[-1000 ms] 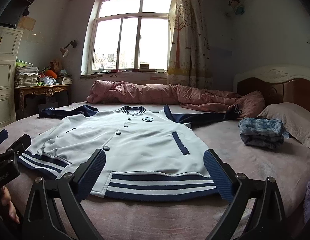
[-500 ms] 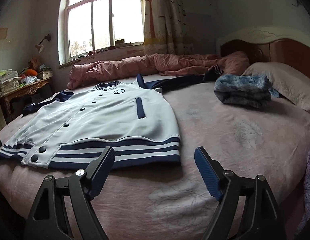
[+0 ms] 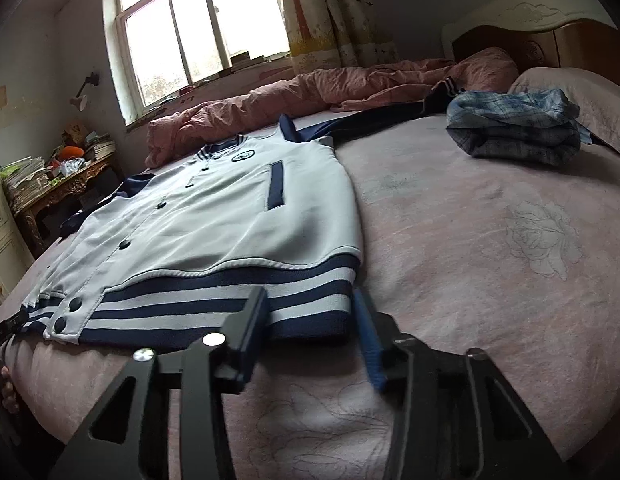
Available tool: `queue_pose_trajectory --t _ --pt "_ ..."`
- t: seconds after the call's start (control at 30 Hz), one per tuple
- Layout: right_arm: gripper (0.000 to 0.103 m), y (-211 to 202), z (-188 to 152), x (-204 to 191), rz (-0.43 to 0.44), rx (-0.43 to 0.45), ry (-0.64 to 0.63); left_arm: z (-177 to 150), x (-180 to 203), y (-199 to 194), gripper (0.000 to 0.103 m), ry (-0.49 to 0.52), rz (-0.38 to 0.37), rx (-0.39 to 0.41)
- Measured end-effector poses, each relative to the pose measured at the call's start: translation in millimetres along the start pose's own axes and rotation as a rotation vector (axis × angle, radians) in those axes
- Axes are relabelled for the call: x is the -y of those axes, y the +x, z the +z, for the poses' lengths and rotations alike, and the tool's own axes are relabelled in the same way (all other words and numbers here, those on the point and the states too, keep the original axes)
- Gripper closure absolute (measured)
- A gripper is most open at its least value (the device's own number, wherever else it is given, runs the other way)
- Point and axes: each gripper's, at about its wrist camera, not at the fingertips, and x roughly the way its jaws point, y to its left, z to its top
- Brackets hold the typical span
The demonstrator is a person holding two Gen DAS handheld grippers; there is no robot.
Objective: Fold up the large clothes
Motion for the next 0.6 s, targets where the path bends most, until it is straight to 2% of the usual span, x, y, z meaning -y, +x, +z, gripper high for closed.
queue_pose_trajectory --t 0.03,0.07,0.1,0.2,0.27,0.37,0.47,0.6 --pt "0.083 -1.8 -0.4 -1.9 -0.015 0.008 -0.012 -0.1 1.4 -2.2 0.079 0.003 -0.023 0.004" --pt "0.092 -4.2 -0.4 -3.4 -0.042 0.027 -0.028 1.1 2.2 -5.1 0.093 0.009 -0.004 0.018" --pt "0.095 -7.9 0.6 -3.6 -0.037 0.046 -0.033 2.5 2.8 -9.0 0.095 0.019 0.011 0.038" --pt "0.096 -18.8 11.7 -2.7 -0.020 0.093 -0.018 15.4 0.6 -16.4 0.097 0.007 -0.009 0.061" --pt "0.097 -21.7 24.9 -10.5 -0.037 0.113 -0.067 34.1 1.7 -17.1 0.097 0.011 -0.016 0.072" --pt "0.097 -20.9 56.2 -25.2 -0.062 0.147 -0.126 70.1 14.5 -7.4 0.097 0.065 0.024 0.081" --pt "0.097 -6.8 91.8 -34.0 -0.077 0.174 -0.142 107.9 32.1 22.0 0.097 0.129 0.082 0.083" --pt "0.097 41.4 132.6 -48.3 -0.127 0.158 -0.169 141.5 46.6 78.1 0.097 0.160 0.120 0.018"
